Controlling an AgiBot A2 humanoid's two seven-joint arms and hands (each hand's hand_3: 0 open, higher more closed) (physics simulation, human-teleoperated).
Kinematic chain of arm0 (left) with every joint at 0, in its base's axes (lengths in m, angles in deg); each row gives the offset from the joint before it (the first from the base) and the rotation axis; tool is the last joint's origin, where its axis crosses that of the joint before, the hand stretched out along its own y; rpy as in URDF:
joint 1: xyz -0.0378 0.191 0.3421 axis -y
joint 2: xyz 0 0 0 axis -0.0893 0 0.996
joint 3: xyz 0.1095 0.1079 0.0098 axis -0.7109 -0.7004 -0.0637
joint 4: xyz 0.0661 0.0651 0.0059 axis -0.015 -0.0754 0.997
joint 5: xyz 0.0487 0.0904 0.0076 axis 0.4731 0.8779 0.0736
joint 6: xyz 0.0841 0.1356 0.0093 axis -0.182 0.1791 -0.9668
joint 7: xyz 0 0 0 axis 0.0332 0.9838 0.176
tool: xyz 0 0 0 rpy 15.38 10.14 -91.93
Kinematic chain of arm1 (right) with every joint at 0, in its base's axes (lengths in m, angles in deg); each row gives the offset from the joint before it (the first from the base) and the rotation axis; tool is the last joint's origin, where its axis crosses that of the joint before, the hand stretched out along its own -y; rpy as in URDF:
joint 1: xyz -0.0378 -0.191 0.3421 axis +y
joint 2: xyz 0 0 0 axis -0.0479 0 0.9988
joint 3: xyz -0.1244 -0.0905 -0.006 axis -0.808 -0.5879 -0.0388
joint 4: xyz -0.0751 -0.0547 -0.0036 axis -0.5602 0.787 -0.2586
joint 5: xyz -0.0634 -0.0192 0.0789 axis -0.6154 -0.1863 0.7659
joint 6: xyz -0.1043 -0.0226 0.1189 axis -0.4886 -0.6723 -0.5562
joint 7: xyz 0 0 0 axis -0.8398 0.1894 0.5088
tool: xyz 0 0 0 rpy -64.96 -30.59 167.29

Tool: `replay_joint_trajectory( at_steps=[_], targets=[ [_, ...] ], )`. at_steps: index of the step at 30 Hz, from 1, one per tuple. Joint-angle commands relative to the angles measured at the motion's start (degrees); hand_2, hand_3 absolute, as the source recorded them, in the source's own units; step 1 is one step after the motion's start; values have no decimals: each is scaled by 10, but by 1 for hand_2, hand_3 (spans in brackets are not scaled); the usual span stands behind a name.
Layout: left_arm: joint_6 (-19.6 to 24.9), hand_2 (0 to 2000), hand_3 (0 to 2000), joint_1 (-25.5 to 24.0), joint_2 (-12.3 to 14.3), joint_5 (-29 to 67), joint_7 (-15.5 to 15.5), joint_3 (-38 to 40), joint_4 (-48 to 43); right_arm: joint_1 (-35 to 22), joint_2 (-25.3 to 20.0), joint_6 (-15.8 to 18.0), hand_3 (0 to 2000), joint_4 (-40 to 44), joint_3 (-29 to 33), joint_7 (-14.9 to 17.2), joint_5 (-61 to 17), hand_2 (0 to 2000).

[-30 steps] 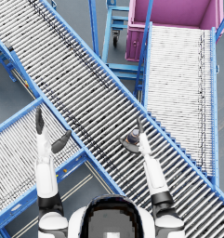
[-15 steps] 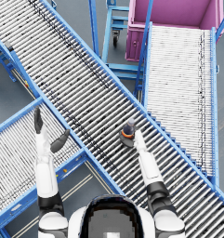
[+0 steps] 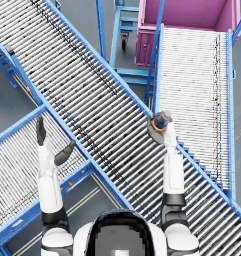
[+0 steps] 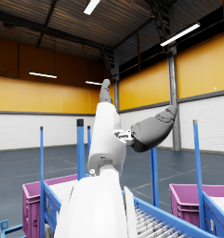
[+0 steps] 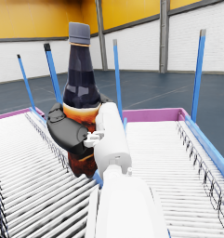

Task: Pick up the oil and place it on the left assembly line, put the cola on the right, and keep Sprite still

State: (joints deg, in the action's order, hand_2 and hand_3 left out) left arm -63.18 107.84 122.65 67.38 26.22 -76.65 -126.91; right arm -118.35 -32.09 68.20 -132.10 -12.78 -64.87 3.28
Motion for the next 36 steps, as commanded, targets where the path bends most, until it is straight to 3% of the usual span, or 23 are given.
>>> replay_joint_trajectory(
  at_steps=[1,8,9,10,14,24,36],
  targets=[
    [0,0,0,1,0,0,0,-1,-2,-53,11,1,2000,5,83,0,0,2000],
    [0,0,0,21,-1,0,0,-16,-15,-142,45,0,2000,173,176,-2,0,2000],
    [0,0,0,11,1,0,0,-13,-12,-156,50,0,1673,196,182,-2,0,639],
    [0,0,0,19,0,0,0,-13,-17,-173,56,-22,1347,220,184,-3,0,0],
    [0,0,0,13,2,0,0,-13,-17,-245,79,-62,40,268,173,-4,1,0],
    [0,0,0,10,4,0,0,-8,-21,-194,68,-76,0,10,130,-4,1,0],
    [0,0,0,15,6,0,0,-6,-28,-41,42,-76,0,-194,86,-4,1,0]
  ],
)
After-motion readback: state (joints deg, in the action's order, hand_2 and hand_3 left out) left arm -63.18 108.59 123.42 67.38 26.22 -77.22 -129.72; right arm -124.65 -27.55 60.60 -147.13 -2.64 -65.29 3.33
